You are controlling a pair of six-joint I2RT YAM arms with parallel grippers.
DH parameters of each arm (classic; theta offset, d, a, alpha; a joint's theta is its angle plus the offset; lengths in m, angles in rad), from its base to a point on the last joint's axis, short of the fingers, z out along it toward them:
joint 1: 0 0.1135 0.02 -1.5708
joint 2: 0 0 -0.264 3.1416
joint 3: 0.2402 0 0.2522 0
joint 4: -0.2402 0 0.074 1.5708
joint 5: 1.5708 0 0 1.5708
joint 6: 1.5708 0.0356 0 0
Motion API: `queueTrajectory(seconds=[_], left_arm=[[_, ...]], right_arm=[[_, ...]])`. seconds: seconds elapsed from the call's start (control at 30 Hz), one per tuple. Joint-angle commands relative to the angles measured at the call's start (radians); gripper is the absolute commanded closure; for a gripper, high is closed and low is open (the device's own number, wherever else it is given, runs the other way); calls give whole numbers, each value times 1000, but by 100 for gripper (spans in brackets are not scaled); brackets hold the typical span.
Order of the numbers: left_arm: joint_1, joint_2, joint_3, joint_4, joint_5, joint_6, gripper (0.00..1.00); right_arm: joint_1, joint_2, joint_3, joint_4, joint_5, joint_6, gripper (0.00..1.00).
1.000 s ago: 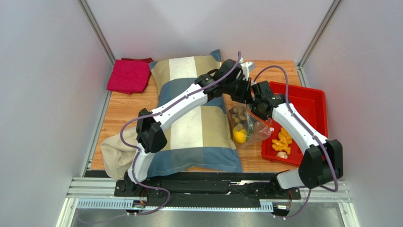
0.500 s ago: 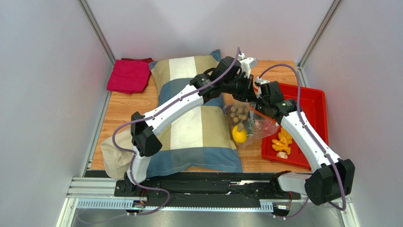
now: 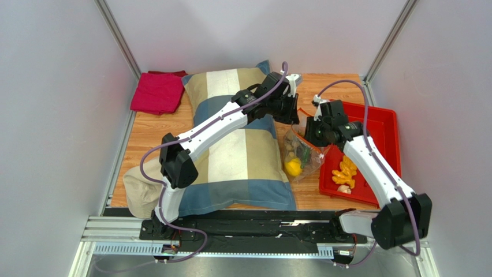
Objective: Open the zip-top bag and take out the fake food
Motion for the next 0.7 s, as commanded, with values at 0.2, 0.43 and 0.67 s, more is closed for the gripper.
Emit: queueTrajectory(seconds=[0.2, 0.43, 0.67], left_arm=[[-5, 27, 19, 0, -12, 7, 100], [-5, 29, 21, 0, -10, 7, 100], [-5, 29, 32, 3, 2, 5, 100]], right_arm=[[-2, -312, 91, 160, 71, 14, 99], [-25, -218, 238, -156, 844, 162, 98], [-264, -158, -67, -150, 637, 214, 92]])
